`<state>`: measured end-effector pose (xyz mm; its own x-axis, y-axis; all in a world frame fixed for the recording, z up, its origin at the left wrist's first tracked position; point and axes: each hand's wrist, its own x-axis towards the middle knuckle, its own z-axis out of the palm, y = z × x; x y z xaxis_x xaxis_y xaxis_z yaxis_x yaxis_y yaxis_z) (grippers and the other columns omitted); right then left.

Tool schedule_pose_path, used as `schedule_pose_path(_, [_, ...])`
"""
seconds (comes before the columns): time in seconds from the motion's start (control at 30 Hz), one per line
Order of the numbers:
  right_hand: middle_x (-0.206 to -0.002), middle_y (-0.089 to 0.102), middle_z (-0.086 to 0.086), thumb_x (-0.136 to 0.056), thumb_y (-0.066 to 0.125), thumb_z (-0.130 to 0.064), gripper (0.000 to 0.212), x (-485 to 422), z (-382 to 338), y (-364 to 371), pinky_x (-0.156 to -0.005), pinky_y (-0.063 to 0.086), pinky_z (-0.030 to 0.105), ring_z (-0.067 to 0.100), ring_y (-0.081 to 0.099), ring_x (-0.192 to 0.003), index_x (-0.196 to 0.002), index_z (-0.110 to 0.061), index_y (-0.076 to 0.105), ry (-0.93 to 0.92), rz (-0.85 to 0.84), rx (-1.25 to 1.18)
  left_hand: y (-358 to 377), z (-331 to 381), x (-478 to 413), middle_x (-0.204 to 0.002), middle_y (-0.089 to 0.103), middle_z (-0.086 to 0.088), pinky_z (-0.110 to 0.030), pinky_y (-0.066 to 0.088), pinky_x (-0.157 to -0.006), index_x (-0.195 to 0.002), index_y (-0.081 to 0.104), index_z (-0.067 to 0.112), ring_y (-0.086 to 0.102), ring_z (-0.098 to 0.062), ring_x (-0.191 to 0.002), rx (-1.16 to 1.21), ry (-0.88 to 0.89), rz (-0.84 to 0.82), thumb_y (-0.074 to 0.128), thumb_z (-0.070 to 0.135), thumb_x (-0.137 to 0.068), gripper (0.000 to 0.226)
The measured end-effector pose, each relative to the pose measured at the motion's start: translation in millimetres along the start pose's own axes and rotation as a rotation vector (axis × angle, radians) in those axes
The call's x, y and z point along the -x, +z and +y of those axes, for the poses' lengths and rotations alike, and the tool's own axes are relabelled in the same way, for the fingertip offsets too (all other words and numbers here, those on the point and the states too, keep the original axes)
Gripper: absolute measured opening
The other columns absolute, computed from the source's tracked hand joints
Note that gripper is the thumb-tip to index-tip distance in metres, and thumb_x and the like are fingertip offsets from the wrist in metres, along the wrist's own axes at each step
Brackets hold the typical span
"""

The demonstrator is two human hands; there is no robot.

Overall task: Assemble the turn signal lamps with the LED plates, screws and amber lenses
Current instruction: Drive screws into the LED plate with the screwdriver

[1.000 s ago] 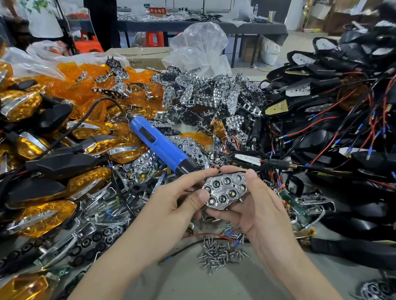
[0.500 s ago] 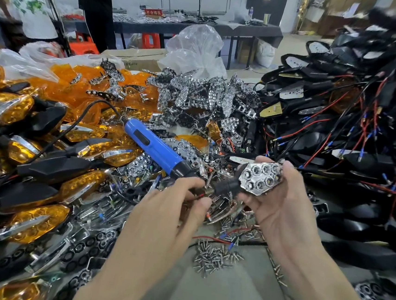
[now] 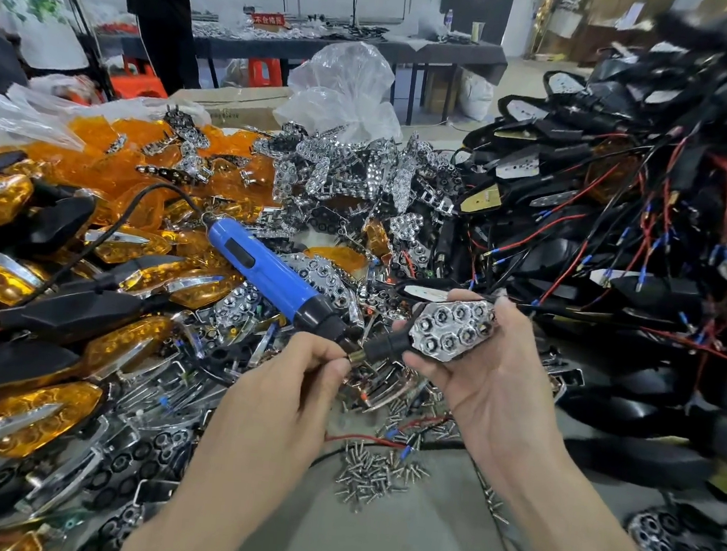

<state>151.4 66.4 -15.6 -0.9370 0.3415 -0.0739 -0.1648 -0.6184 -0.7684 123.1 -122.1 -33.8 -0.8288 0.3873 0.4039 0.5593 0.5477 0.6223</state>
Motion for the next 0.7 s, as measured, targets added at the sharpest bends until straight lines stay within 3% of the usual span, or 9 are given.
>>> schedule_pose_path(0.13, [-0.104, 0.075, 0.019, -0.102, 0.038, -0.047, 0.048, -0.6, 1.4, 1.9, -0.060, 0.061, 0.033, 0.042, 0.070, -0.104, -0.088, -0.020, 0.076, -0.013, 0.023, 0.030, 0.6, -1.5, 0.9, -0.078, 0.065, 0.017, -0.039, 0.054, -0.053, -0.095, 0.049, 0.044, 0.062, -0.010, -0.061, 0.022, -0.025, -0.016, 0.033, 0.060, -0.092, 0.023])
schedule_pose_path(0.3, [-0.099, 0.076, 0.018, -0.106, 0.034, -0.047, 0.057, -3.2, 0.6, 5.3, -0.056, 0.060, 0.033, 0.040, 0.073, -0.098, -0.077, -0.026, 0.079, 0.005, 0.033, 0.030, -0.3, -1.1, -0.9, -0.084, 0.065, 0.026, -0.023, 0.049, -0.053, -0.093, 0.052, 0.038, 0.066, -0.005, -0.067, 0.023, -0.021, 0.002, 0.030, 0.057, -0.092, 0.029])
schedule_pose_path(0.43, [-0.097, 0.077, 0.018, -0.107, 0.033, -0.045, 0.057, -1.3, -1.1, 6.4, -0.056, 0.061, 0.032, 0.038, 0.076, -0.093, -0.080, -0.023, 0.078, 0.017, 0.013, 0.011, 0.1, -1.1, -1.6, -0.083, 0.065, 0.027, -0.019, 0.046, -0.056, -0.092, 0.054, 0.036, 0.064, -0.005, -0.065, 0.034, -0.033, 0.013, 0.029, 0.056, -0.092, 0.031])
schedule_pose_path(0.53, [-0.099, 0.076, 0.019, -0.106, 0.035, -0.045, 0.051, -0.4, -1.6, 7.2, -0.055, 0.061, 0.033, 0.040, 0.075, -0.094, -0.086, -0.019, 0.074, 0.032, 0.022, 0.014, -0.8, -1.5, -2.0, -0.084, 0.065, 0.028, -0.020, 0.046, -0.054, -0.094, 0.053, 0.038, 0.064, -0.004, -0.065, 0.020, -0.043, 0.005, 0.030, 0.057, -0.092, 0.029])
schedule_pose_path(0.7, [-0.106, 0.074, 0.021, -0.107, 0.037, -0.043, 0.046, -2.1, -2.7, 4.8, -0.057, 0.061, 0.034, 0.050, 0.066, -0.113, -0.094, -0.016, 0.071, 0.028, 0.073, 0.026, -2.8, 0.0, -3.0, -0.081, 0.064, 0.024, -0.034, 0.054, -0.063, -0.101, 0.054, 0.043, 0.064, -0.003, -0.075, -0.016, -0.024, 0.018, 0.036, 0.059, -0.089, 0.026])
